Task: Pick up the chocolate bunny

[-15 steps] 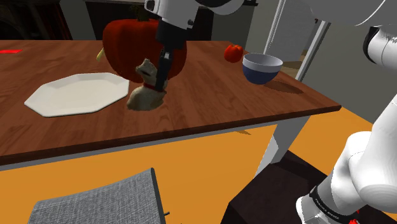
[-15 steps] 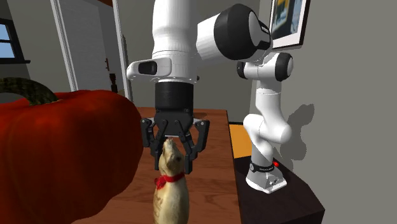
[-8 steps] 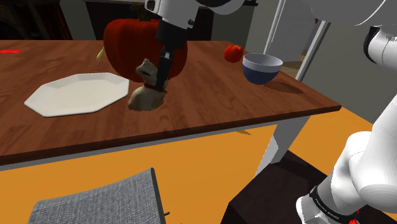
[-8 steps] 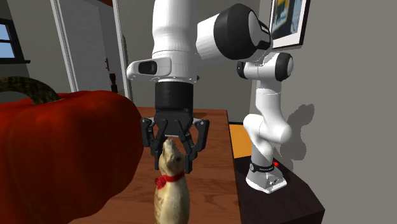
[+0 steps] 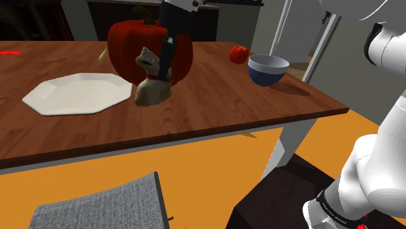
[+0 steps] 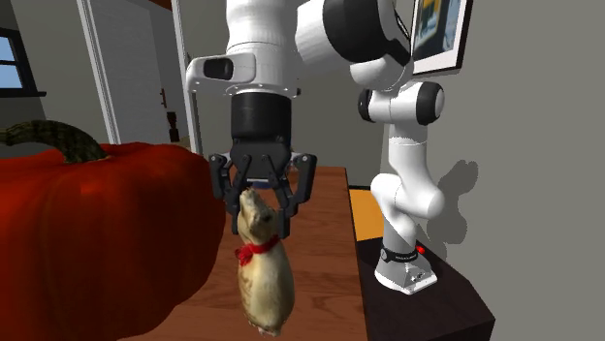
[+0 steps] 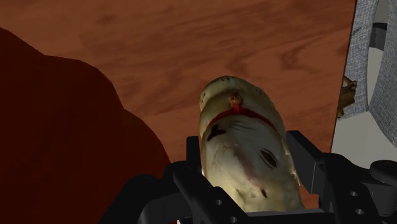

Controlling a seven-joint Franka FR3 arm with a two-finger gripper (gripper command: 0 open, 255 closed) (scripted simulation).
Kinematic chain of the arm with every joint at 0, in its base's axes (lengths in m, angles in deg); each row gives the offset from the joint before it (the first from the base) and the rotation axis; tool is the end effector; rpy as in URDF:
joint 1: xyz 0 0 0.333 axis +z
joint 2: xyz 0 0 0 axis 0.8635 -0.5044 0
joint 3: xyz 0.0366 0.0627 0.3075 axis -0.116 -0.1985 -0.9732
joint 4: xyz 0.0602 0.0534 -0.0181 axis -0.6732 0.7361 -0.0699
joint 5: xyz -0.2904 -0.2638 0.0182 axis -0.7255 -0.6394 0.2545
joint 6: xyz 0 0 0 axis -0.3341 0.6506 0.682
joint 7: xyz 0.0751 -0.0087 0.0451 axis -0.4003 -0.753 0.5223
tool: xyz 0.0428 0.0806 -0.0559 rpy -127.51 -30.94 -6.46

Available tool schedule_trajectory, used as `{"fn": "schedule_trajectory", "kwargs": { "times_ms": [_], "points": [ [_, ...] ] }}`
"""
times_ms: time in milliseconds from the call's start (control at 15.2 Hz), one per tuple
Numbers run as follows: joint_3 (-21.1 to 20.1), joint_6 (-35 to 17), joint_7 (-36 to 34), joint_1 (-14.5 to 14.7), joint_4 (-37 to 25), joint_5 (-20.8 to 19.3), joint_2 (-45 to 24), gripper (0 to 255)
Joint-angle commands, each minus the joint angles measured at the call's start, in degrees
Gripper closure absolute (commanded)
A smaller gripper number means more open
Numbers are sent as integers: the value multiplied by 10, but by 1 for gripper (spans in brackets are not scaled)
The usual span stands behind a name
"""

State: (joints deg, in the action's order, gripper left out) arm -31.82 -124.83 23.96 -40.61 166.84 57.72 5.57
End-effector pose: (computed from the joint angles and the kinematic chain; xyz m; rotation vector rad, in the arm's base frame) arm 0.5102 0.3363 0.6590 -2.5739 -1.3842 -0.3161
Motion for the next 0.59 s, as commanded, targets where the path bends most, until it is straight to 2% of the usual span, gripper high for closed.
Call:
{"fn": "schedule_trajectory", "kwargs": {
  "times_ms": [0,396,528],
  "points": [
    [0,16,-4,1,-24,-3,-7,255],
    [-2,73,-17,6,-110,-12,-35,255],
    [-2,75,-17,6,-112,-12,-35,255]
  ]
}}
